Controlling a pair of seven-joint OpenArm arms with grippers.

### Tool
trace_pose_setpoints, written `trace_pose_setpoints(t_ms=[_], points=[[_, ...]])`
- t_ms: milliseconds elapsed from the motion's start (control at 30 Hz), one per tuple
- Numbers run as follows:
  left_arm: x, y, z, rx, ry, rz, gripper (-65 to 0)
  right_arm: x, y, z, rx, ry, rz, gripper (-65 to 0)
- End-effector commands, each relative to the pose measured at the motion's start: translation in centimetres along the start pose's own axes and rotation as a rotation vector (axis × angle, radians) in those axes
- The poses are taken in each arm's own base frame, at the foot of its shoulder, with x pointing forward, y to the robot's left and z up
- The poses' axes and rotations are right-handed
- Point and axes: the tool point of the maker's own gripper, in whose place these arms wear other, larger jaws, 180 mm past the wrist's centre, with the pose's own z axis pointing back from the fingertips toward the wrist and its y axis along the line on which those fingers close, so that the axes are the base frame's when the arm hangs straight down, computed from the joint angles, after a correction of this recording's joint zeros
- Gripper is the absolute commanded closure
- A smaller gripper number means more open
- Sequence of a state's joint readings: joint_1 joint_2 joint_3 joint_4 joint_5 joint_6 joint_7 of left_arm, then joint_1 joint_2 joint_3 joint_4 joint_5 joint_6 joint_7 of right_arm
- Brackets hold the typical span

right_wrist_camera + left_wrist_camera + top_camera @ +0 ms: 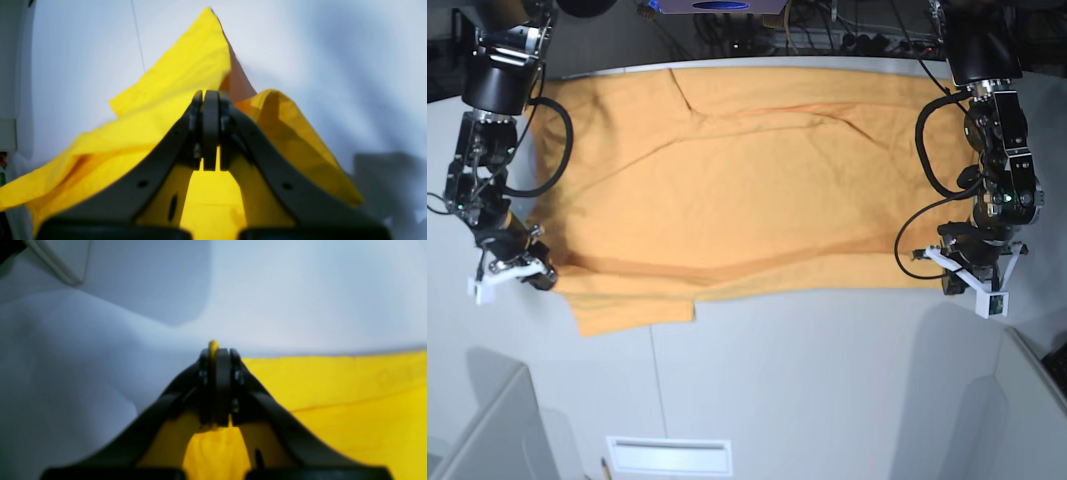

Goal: Fold the T-shirt properly
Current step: 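Fold the hem up over the body toward the collar with both grippers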

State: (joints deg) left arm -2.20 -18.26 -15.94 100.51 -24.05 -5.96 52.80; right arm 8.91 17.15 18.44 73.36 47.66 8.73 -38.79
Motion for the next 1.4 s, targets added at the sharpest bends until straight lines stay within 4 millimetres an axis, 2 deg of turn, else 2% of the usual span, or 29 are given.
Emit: trace_pose_setpoints(t_ms=[0, 100, 167, 267, 333, 633, 667, 767, 833, 900, 1067, 1233, 1367], points=[[1.7, -0.1, 0.5, -0.003, -0.049, -0.004, 0.0, 3.3, 1.1, 0.6, 0.033, -0.08, 0.022, 0.0], [1.6, -0.5, 1.0, -0.008, -0.034, -0.013, 0.0, 3.0, 1.0, 0.9, 0.032, -0.073, 0.026, 0.0], [1.5, 0.1, 1.8, 0.008, -0.042, -0.011, 0.0, 2.6, 1.0, 1.5, 0.032, -0.076, 0.04, 0.0], [1.0, 0.3, 2.8, 0.017, -0.047, -0.022, 0.0, 2.5, 0.5, 3.8, 0.045, -0.098, 0.007, 0.0], [0.6, 0.5, 3.2, 0.022, -0.041, -0.031, 0.0, 1.9, 0.9, 4.8, 0.082, -0.098, -0.042, 0.0], [0.7, 0.3, 3.5, 0.019, -0.048, -0.039, 0.0, 2.3, 0.5, 6.8, 0.086, -0.091, -0.067, 0.0], [0.8, 0.2, 3.6, 0.018, -0.051, -0.041, 0.0, 1.8, 0.3, 7.1, 0.082, -0.086, -0.074, 0.0], [0.1, 0.1, 4.0, 0.018, -0.039, -0.048, 0.0, 1.9, 0.3, 8.8, 0.076, -0.111, -0.069, 0.0], [0.0, 0.0, 4.2, 0.017, -0.04, -0.054, 0.0, 1.3, 0.6, 9.6, 0.076, -0.103, -0.072, 0.0], [-1.1, 0.0, 4.4, 0.017, -0.015, -0.057, 0.0, 0.6, 0.4, 10.5, 0.068, -0.103, -0.085, 0.0], [-2.5, 0.0, 4.9, 0.016, 0.014, -0.065, 0.0, -0.4, -0.2, 11.8, 0.042, -0.102, -0.091, 0.0], [-2.7, 0.0, 4.9, 0.015, 0.019, -0.067, 0.0, -0.7, 0.2, 12.8, 0.034, -0.103, -0.058, 0.0], [-3.2, 0.0, 5.0, 0.016, 0.031, -0.069, 0.0, -1.8, -0.1, 12.8, 0.026, -0.063, -0.06, 0.0]])
